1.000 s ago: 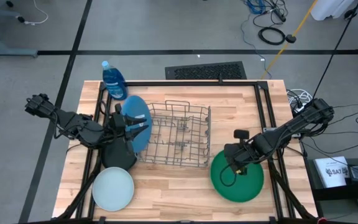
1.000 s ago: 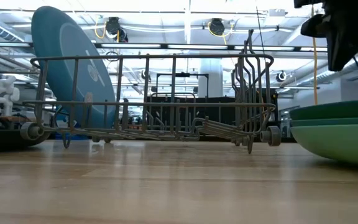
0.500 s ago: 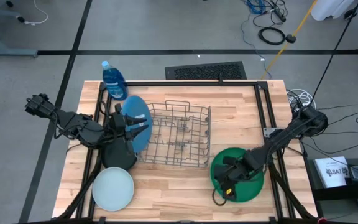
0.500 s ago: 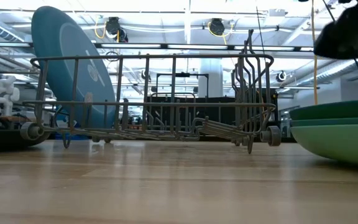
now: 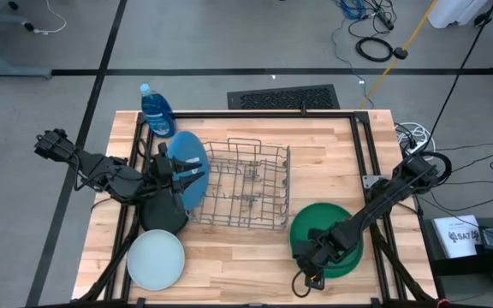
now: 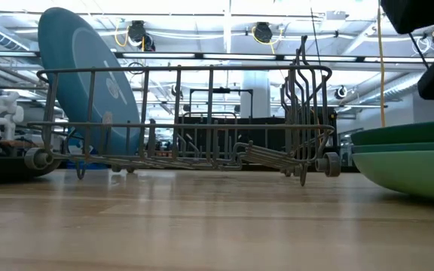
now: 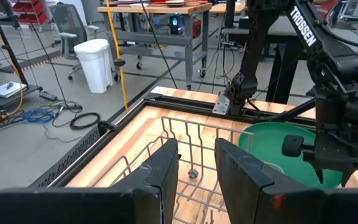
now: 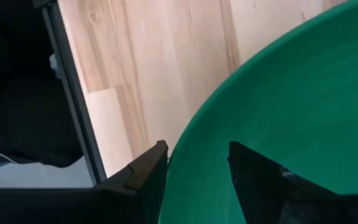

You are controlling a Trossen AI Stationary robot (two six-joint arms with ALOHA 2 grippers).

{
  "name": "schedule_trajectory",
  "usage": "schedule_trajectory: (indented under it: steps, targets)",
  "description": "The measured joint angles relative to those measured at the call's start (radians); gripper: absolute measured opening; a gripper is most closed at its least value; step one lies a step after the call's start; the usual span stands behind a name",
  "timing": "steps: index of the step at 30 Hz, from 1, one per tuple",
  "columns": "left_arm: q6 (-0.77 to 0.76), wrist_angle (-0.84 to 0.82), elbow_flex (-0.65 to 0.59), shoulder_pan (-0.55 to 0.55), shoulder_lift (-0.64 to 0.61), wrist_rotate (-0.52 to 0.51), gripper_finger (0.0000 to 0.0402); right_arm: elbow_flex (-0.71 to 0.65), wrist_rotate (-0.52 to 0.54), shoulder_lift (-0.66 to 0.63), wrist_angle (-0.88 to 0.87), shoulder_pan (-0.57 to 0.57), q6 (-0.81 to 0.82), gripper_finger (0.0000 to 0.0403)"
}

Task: Sort dishes
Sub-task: Put the dark green plate into the gray dish rack

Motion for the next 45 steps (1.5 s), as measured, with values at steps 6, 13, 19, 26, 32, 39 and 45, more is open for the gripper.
schedule_trajectory:
  steps: [6, 13, 19, 26, 32, 39, 45]
  targets:
    - [0.0, 0.0, 0.0, 0.0, 0.0, 0.0, 0.0107, 0.001, 0.004, 0.044, -0.002, 0.001, 0.019, 0.0158]
    - [0.0, 0.0, 0.0, 0.0, 0.0, 0.0, 0.0107, 0.002, 0.003, 0.036, -0.004, 0.001, -0.01, 0.0092]
    - [0.0, -0.001, 0.0, 0.0, 0.0, 0.0, 0.0107, 0.003, 0.0, 0.01, -0.006, 0.001, -0.06, 0.0016]
    - [0.0, -0.001, 0.0, 0.0, 0.0, 0.0, 0.0107, 0.003, 0.0, -0.011, 0.001, 0.001, -0.098, 0.0001]
    - [0.0, -0.001, 0.0, 0.0, 0.0, 0.0, 0.0107, 0.003, 0.001, -0.014, -0.005, 0.001, -0.114, 0.0]
    - [0.0, 0.0, 0.0, 0.0, 0.0, -0.001, 0.0107, 0.003, 0.181, -0.084, -0.008, -0.004, -0.121, 0.001]
    - [0.0, -0.001, 0.0, 0.0, 0.0, -0.001, 0.0107, 0.003, 0.226, -0.092, -0.006, -0.043, -0.061, 0.0076]
